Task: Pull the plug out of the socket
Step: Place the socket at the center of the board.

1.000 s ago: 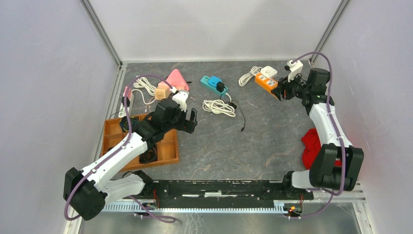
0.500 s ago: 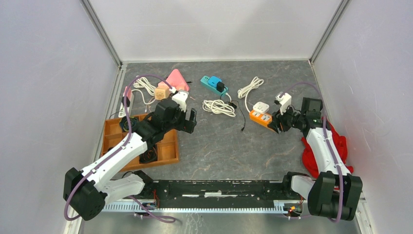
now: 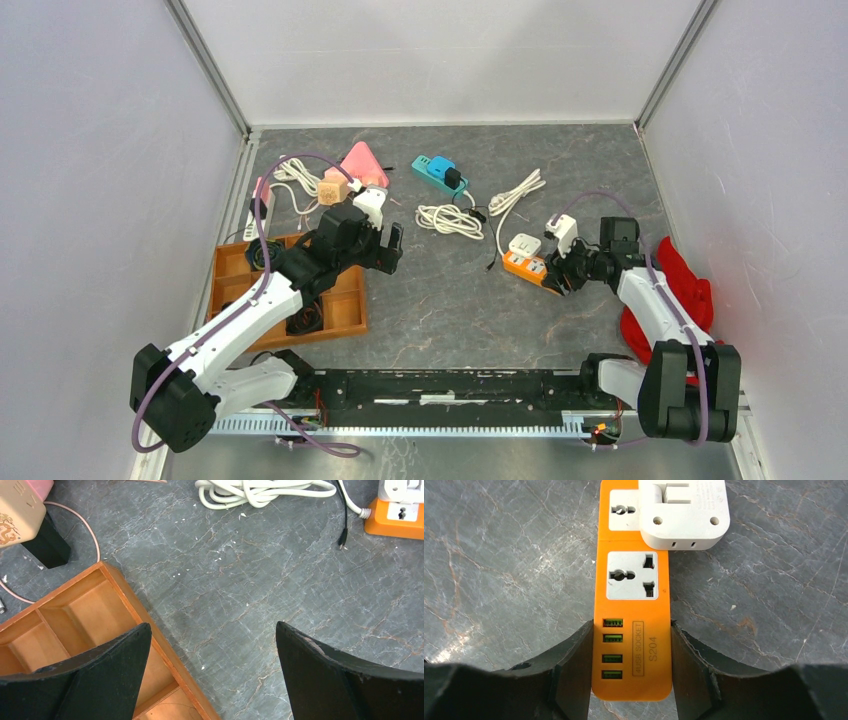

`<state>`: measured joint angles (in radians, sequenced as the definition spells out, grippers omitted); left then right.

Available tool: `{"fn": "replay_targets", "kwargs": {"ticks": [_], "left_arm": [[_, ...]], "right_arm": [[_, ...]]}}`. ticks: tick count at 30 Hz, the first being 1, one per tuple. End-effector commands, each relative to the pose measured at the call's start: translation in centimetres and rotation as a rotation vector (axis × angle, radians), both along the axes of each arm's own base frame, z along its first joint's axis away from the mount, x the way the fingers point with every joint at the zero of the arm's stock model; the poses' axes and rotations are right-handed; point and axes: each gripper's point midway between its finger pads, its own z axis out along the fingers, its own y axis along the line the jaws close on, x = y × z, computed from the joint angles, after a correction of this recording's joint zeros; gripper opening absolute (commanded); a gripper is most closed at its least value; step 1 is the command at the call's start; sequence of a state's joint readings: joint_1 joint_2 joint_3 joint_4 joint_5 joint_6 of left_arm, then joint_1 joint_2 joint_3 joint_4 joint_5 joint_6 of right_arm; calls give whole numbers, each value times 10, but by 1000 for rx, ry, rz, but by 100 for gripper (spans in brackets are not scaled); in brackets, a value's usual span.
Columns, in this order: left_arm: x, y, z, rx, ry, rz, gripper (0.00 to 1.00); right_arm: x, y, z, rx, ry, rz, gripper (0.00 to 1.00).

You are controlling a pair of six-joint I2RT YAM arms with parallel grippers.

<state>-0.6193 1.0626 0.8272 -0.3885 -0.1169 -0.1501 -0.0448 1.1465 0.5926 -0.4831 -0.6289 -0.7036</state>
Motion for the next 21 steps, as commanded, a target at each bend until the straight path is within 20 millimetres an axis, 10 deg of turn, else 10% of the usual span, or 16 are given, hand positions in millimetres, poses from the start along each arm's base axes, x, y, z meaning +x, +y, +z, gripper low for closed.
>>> {"fn": "replay_targets", "kwargs": {"ticks": [1, 21], "left_arm": [[4, 4, 3, 36, -40, -8, 100], [5, 5, 2, 43, -41, -4, 100]], "right_arm": [[-12, 8, -13, -31, 26, 104, 23], [-64, 61, -36, -6, 228, 501, 84]]}}
